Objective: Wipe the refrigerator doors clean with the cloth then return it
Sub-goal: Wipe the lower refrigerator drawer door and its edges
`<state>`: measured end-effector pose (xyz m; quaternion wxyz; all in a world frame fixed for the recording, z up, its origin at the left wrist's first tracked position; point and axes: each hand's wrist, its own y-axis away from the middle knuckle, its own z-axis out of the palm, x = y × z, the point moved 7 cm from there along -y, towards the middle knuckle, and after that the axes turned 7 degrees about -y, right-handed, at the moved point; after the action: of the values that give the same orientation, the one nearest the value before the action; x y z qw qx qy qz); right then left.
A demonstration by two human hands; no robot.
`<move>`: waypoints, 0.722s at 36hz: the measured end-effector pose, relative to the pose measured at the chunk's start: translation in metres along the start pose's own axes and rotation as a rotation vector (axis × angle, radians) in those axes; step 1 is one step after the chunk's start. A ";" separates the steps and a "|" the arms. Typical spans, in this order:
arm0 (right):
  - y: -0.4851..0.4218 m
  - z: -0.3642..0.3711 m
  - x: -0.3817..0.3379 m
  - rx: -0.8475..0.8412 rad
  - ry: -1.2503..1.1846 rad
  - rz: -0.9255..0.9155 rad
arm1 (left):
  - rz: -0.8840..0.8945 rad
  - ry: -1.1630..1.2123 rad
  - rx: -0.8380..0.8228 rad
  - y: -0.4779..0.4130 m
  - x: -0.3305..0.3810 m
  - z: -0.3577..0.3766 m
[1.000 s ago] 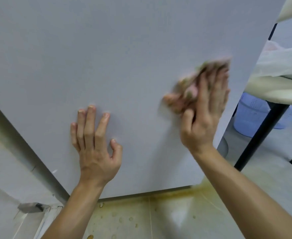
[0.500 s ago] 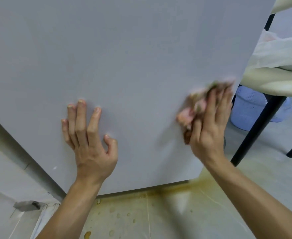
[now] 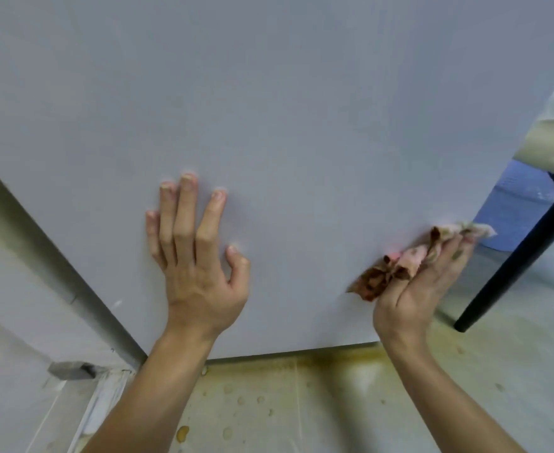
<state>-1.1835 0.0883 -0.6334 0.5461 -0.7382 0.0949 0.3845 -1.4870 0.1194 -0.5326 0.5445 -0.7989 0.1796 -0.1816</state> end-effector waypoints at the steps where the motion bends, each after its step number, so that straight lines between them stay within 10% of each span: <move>1: 0.028 0.003 0.013 -0.039 -0.007 0.073 | 0.009 -0.002 -0.009 0.000 -0.001 0.000; 13: 0.108 0.022 0.063 0.056 -0.149 0.936 | 0.036 -0.007 -0.036 0.001 -0.007 -0.007; 19: 0.075 0.031 0.005 0.025 -0.205 0.552 | -0.020 -0.021 -0.047 0.009 -0.023 -0.009; 26: 0.102 0.106 -0.120 -0.453 0.045 -0.533 | -0.022 0.005 -0.023 0.012 -0.030 -0.007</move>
<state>-1.3717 0.1086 -0.6393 0.4474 -0.8478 -0.1769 0.2232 -1.5176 0.1238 -0.5440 0.5328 -0.8066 0.1742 -0.1877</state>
